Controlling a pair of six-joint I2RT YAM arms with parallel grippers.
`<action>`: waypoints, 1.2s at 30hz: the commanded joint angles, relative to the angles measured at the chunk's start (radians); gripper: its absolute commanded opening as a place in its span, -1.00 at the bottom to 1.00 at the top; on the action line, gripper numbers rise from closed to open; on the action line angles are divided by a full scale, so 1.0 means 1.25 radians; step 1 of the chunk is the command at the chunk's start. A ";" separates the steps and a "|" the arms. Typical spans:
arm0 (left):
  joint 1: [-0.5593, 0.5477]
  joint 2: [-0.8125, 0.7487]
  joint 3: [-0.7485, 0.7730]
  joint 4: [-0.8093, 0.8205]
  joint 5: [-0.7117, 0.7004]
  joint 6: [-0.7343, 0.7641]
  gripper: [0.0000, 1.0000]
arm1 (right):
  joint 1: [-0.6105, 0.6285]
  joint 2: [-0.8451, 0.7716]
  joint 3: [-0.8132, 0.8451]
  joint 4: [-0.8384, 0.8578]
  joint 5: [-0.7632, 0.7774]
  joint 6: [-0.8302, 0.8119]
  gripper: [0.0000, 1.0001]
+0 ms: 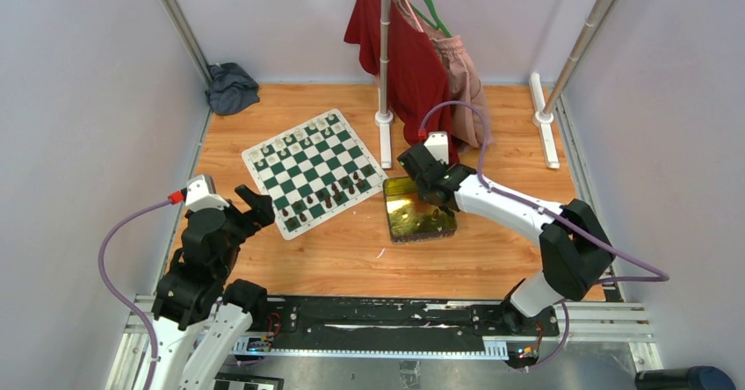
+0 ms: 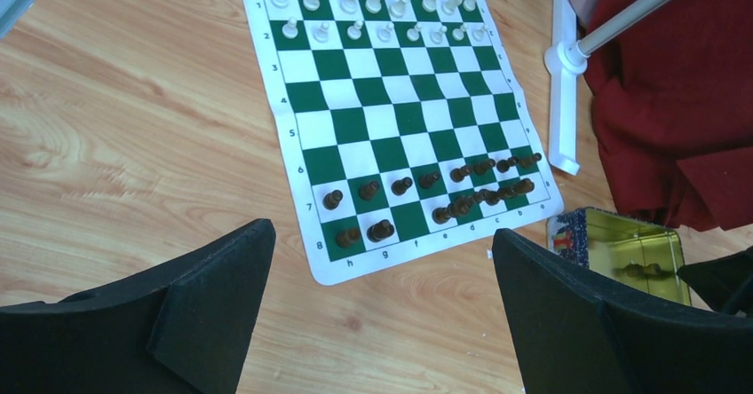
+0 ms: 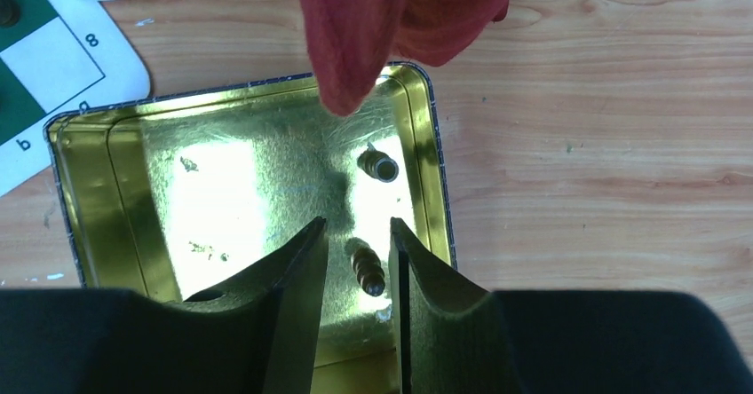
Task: Set up the chess pieces on the board
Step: Pick up the chess piece from the storage box.
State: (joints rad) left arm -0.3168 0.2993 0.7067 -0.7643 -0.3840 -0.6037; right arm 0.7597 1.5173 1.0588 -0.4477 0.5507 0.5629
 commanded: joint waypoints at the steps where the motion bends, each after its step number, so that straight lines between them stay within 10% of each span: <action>1: -0.004 0.010 -0.006 0.011 0.009 0.015 1.00 | -0.023 0.024 -0.008 0.014 0.014 0.027 -0.27; 36: -0.004 0.021 -0.006 0.015 0.017 0.021 1.00 | -0.091 0.116 -0.041 0.090 -0.022 0.035 -0.18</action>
State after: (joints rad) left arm -0.3168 0.3145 0.7063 -0.7639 -0.3740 -0.5938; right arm 0.6643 1.6424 1.0286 -0.3504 0.5217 0.5850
